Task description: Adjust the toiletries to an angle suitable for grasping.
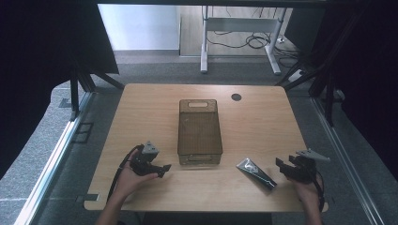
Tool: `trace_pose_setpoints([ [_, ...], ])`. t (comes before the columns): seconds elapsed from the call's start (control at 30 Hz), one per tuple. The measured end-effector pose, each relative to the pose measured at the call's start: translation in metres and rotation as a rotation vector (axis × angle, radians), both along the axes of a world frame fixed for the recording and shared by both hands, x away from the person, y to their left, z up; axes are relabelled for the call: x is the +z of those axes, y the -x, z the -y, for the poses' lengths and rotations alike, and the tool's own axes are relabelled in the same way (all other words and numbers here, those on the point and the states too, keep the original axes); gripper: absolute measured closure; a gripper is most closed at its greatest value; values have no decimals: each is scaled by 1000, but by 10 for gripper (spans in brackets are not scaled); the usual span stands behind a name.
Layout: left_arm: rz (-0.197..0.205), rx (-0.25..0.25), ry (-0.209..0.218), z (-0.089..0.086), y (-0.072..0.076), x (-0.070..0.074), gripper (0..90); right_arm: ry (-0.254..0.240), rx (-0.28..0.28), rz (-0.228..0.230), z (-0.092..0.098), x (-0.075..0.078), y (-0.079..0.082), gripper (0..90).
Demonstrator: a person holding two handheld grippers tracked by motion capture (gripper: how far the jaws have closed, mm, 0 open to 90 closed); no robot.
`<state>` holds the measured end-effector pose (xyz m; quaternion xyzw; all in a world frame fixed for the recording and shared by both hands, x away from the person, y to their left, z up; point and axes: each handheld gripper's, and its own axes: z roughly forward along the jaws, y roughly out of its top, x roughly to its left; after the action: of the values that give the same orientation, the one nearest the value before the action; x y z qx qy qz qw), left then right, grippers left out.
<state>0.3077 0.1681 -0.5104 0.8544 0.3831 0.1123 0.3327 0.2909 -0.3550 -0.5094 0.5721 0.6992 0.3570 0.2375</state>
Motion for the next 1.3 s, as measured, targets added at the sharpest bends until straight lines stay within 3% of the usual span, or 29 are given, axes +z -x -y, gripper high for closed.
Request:
trace_pose_setpoints([
  [0.13, 1, 7, 2, -1, -2, -1, 235, 25, 22, 2, -4, 2, 0, 395],
  [0.2, 3, 14, 2, -3, -3, -1, 235, 11, 57, -5, -4, 5, 2, 449],
  [0.37, 2, 17, 4, -4, -2, -1, 235, 7, 83, -5, -5, 10, 6, 445],
  [0.6, 17, 21, 7, -5, 0, 6, 236, -5, 96, -7, -7, 10, 6, 447],
  [0.83, 21, 33, -2, -6, 2, 8, 237, -30, 119, -25, -5, 6, 3, 510],
  [0.9, 22, 20, 1, -6, 4, 10, 236, -39, 134, -45, -6, 8, 0, 552],
  [1.03, 27, 17, 21, -8, 9, 12, 237, -9, 158, -86, -13, 16, -5, 622],
  [1.13, 25, 26, 33, -10, 11, 13, 237, 3, 193, -119, -18, 25, -10, 730],
  [1.23, 28, 23, 39, -10, 12, 15, 239, 95, 236, -183, -27, 32, -17, 831],
  [1.27, 28, 23, 39, -10, 12, 15, 239, 95, 236, -183, -27, 32, -17, 831],
  [1.3, 29, 24, 43, -10, 12, 16, 239, 101, 265, -212, -30, 36, -19, 864],
])
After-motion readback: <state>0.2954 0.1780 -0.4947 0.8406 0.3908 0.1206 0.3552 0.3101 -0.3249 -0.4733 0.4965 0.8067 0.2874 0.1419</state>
